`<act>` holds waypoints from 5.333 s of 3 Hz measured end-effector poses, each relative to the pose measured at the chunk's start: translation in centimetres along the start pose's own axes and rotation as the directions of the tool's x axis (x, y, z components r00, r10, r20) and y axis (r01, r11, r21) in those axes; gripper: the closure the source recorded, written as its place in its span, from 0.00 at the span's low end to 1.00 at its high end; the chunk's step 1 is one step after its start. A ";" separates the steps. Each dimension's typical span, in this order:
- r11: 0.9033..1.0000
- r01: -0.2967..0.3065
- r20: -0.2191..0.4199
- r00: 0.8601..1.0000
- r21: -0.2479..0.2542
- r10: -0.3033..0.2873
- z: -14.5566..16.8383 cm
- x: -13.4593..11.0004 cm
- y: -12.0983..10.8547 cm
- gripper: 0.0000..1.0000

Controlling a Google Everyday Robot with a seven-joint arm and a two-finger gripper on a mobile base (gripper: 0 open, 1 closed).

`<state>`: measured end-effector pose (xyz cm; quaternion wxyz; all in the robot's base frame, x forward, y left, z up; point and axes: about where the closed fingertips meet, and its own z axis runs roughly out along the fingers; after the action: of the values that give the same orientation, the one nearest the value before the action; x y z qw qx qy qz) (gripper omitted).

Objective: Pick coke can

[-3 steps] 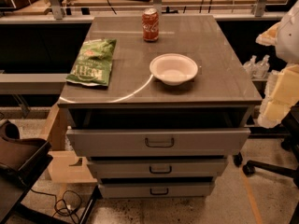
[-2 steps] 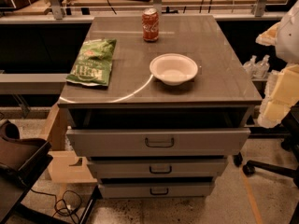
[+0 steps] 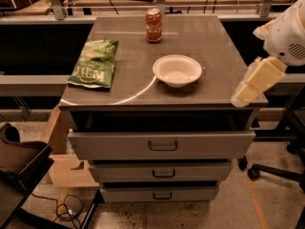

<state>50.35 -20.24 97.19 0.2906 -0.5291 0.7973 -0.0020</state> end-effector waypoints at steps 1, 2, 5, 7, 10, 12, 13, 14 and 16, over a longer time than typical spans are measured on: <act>0.993 -0.102 0.185 0.979 0.056 0.090 2.4 -2.1 -4.0 0.00; 0.980 -0.159 0.372 0.922 0.119 0.104 3.3 -5.3 -8.3 0.00; 0.938 -0.251 0.578 0.813 0.238 0.071 2.7 -10.0 -13.9 0.00; 0.927 -0.340 0.638 0.752 0.159 0.166 11.3 -13.6 -15.9 0.00; 0.905 -0.405 0.695 0.688 0.132 0.207 20.2 -17.5 -19.2 0.00; 0.905 -0.421 0.719 0.648 0.063 0.251 25.7 -19.9 -22.9 0.00; 0.907 -0.419 0.729 0.631 0.035 0.263 27.3 -21.1 -23.6 0.00; 0.907 -0.420 0.742 0.613 0.014 0.272 28.4 -22.1 -24.0 0.00; 0.910 -0.414 0.762 0.582 -0.021 0.283 30.1 -24.3 -24.5 0.00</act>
Offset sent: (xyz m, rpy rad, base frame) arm 0.2214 -0.0099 0.1431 0.6358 -0.8530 -0.2298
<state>91.58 -1.34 90.95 0.6287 -0.2897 0.6904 0.2102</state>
